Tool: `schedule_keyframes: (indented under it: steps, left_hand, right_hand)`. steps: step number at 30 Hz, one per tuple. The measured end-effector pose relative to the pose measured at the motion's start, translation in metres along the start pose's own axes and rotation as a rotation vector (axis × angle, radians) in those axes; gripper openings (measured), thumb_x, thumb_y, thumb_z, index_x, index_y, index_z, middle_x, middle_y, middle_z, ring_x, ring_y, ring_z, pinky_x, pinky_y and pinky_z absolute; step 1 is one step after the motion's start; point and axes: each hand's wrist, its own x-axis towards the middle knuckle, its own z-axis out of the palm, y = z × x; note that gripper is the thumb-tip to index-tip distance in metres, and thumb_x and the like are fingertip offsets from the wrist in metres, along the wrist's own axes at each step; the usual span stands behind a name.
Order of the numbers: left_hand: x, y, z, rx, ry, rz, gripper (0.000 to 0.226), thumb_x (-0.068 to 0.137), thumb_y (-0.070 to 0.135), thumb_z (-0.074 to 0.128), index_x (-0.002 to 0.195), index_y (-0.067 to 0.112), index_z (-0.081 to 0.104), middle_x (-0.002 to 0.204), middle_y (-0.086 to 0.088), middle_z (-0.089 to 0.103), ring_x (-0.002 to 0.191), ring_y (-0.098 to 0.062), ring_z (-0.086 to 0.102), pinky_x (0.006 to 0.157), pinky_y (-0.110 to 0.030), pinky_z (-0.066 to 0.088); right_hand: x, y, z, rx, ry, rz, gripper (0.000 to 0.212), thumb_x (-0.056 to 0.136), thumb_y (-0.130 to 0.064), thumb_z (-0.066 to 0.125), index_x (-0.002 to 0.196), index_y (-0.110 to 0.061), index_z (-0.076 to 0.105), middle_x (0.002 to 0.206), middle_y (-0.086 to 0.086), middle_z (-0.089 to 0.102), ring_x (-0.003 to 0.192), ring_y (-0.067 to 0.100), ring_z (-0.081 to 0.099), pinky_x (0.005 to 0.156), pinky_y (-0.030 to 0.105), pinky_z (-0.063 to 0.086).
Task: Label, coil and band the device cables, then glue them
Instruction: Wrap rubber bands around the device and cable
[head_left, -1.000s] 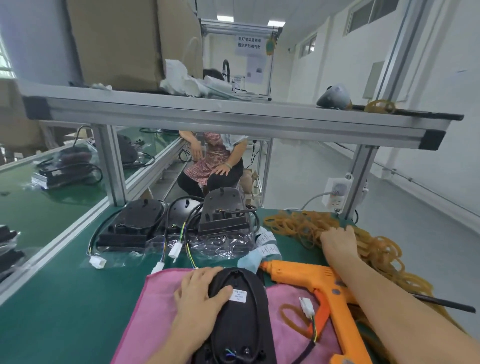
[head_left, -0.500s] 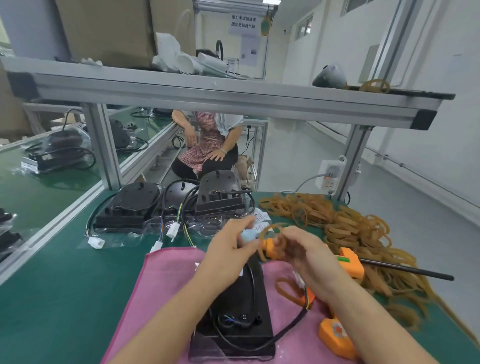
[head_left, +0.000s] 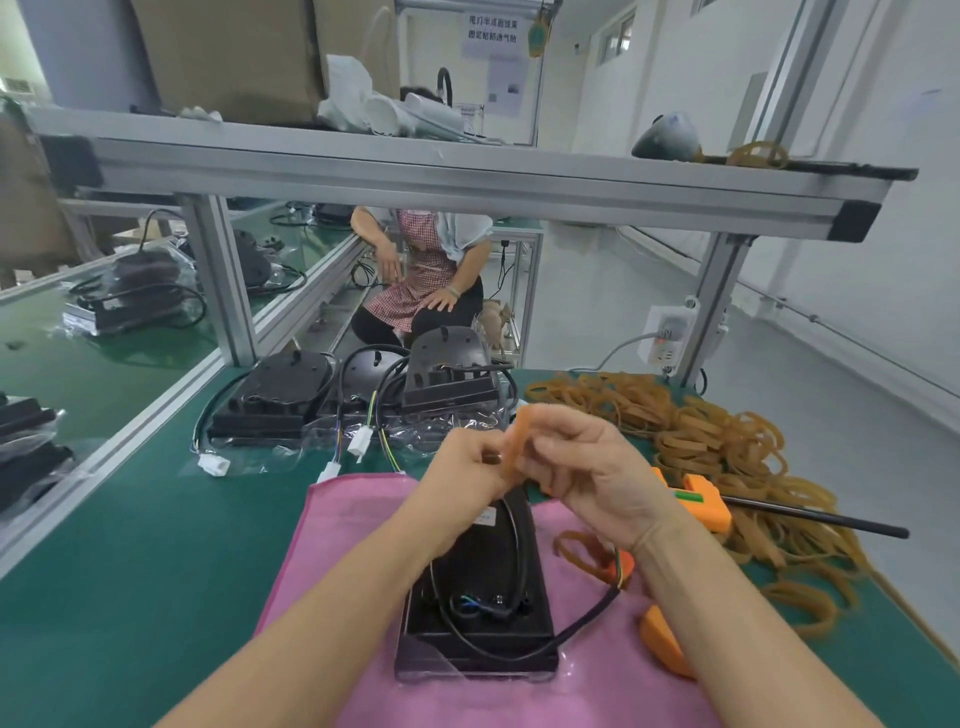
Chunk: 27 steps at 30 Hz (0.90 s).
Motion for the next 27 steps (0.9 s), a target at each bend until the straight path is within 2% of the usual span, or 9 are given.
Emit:
schedule_keyframes:
  steps: [5,7,10,13,16,18,20,24,27]
  left_hand:
    - [0.005,-0.006,-0.011,-0.013,0.115,-0.081,0.03,0.079,-0.011,0.063,0.067,0.015,0.07,0.057,0.002,0.06,0.052,-0.009,0.047,0.055,-0.025,0.04]
    - [0.007,-0.004,-0.018,-0.132,0.187,-0.108,0.024,0.079,-0.01,0.067,0.074,0.012,0.074,0.056,0.001,0.063,0.049,-0.012,0.044,0.053,-0.024,0.038]
    - [0.005,0.0,-0.017,-0.104,0.131,-0.06,0.024,0.08,-0.006,0.069,0.076,0.016,0.075,0.069,-0.007,0.07,0.063,-0.017,0.057,0.062,-0.028,0.048]
    - [0.0,-0.006,-0.026,0.008,0.096,-0.074,0.012,0.083,0.009,0.073,0.088,0.019,0.075,0.074,0.005,0.068,0.063,-0.005,0.057,0.059,-0.017,0.047]
    - [-0.013,-0.029,-0.048,0.246,0.207,-0.323,0.019,0.088,0.032,0.069,0.093,0.014,0.067,0.08,0.004,0.064,0.071,-0.012,0.056,0.065,-0.024,0.045]
    - [-0.026,-0.042,-0.051,0.29,0.122,-0.523,0.033,0.091,0.043,0.062,0.087,0.009,0.059,0.073,0.002,0.058,0.066,-0.015,0.054,0.061,-0.026,0.042]
    - [-0.033,-0.044,-0.047,0.155,0.049,-0.65,0.032,0.092,0.043,0.06,0.081,0.013,0.055,0.061,0.001,0.044,0.053,-0.014,0.042,0.049,-0.022,0.035]
    - [-0.035,-0.043,-0.047,0.007,0.085,-0.579,0.021,0.087,0.029,0.069,0.074,0.014,0.063,0.053,0.007,0.05,0.049,-0.009,0.043,0.049,-0.02,0.034]
    - [-0.044,-0.039,-0.046,-0.132,0.208,-0.458,0.021,0.072,0.022,0.084,0.085,0.013,0.07,0.082,0.003,0.067,0.073,-0.006,0.062,0.064,-0.015,0.047]
  right_hand:
    - [0.001,0.009,0.012,-0.291,-0.083,0.272,0.007,0.075,-0.017,0.071,0.076,-0.013,0.076,0.089,0.013,0.069,0.054,0.005,0.06,0.053,0.015,0.05]
    - [-0.001,0.004,0.015,-0.511,-0.223,0.471,0.024,0.082,-0.035,0.061,0.071,-0.017,0.074,0.08,0.006,0.072,0.047,0.001,0.054,0.057,0.016,0.046]
    - [0.001,-0.019,0.017,-0.635,-0.304,0.54,0.039,0.093,-0.044,0.054,0.104,-0.009,0.066,0.095,0.006,0.073,0.07,0.006,0.068,0.066,0.016,0.051]
    - [0.002,-0.038,0.011,-0.783,-0.204,0.523,0.083,0.068,-0.06,0.076,0.12,0.003,0.058,0.115,0.015,0.068,0.101,0.016,0.07,0.087,0.027,0.056]
    - [-0.002,-0.026,-0.007,-1.058,0.048,0.554,0.067,0.075,-0.054,0.074,0.107,0.002,0.062,0.1,0.004,0.067,0.101,0.02,0.067,0.097,0.04,0.051]
    - [-0.003,-0.01,-0.016,-1.195,0.085,0.625,0.049,0.079,-0.058,0.068,0.092,-0.011,0.064,0.085,-0.008,0.066,0.08,0.01,0.066,0.077,0.024,0.053]
    - [-0.002,0.006,-0.015,-1.223,0.117,0.635,0.04,0.078,-0.061,0.067,0.072,-0.022,0.057,0.066,-0.013,0.059,0.054,0.0,0.054,0.05,0.014,0.039]
    - [0.001,0.025,-0.01,-1.062,0.301,0.507,0.036,0.074,-0.04,0.081,0.082,-0.014,0.058,0.074,-0.007,0.055,0.064,0.001,0.049,0.042,0.004,0.033]
    - [-0.01,0.022,-0.006,-0.892,0.381,0.413,0.039,0.068,-0.025,0.088,0.081,-0.009,0.055,0.074,0.007,0.055,0.061,0.009,0.052,0.051,0.012,0.041]
